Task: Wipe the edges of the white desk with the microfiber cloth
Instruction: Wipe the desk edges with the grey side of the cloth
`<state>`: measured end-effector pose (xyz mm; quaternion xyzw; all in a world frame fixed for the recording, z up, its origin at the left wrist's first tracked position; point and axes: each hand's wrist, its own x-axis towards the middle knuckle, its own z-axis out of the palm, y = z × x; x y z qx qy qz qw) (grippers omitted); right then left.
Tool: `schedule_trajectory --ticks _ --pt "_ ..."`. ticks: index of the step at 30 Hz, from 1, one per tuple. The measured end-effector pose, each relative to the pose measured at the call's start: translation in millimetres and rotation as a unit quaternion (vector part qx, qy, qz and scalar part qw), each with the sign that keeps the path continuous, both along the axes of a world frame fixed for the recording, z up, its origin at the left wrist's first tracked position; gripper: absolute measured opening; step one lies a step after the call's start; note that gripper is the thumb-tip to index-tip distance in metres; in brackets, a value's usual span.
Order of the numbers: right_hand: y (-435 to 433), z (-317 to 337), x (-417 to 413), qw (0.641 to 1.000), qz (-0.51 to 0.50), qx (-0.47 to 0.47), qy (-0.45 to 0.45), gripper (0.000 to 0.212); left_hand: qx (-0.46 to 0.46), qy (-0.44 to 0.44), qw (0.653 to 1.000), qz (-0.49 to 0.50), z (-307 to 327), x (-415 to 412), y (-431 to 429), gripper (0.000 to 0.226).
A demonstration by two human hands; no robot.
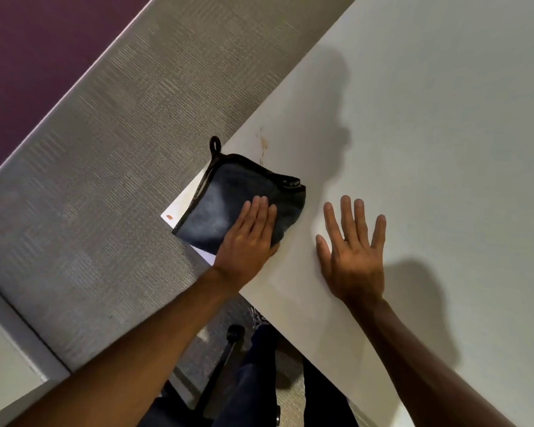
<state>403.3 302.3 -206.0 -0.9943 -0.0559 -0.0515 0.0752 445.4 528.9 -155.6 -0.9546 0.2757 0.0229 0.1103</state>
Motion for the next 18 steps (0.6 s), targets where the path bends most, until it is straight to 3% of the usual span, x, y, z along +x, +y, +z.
schedule_trajectory --ticks 7,10,18 --pt "2.2 6.8 5.8 0.997 -0.018 -0.025 0.067 0.065 -0.018 -0.026 0.996 0.089 -13.2 85.5 -34.0 0.061" --pt "3.7 9.2 6.0 0.996 -0.020 -0.037 0.083 0.065 -0.044 0.019 0.989 0.143 -18.9 133.6 -41.8 0.067" --pt "2.0 6.9 3.7 0.999 -0.009 -0.023 0.030 0.062 -0.066 0.042 0.981 0.180 -21.4 139.0 -44.5 0.067"
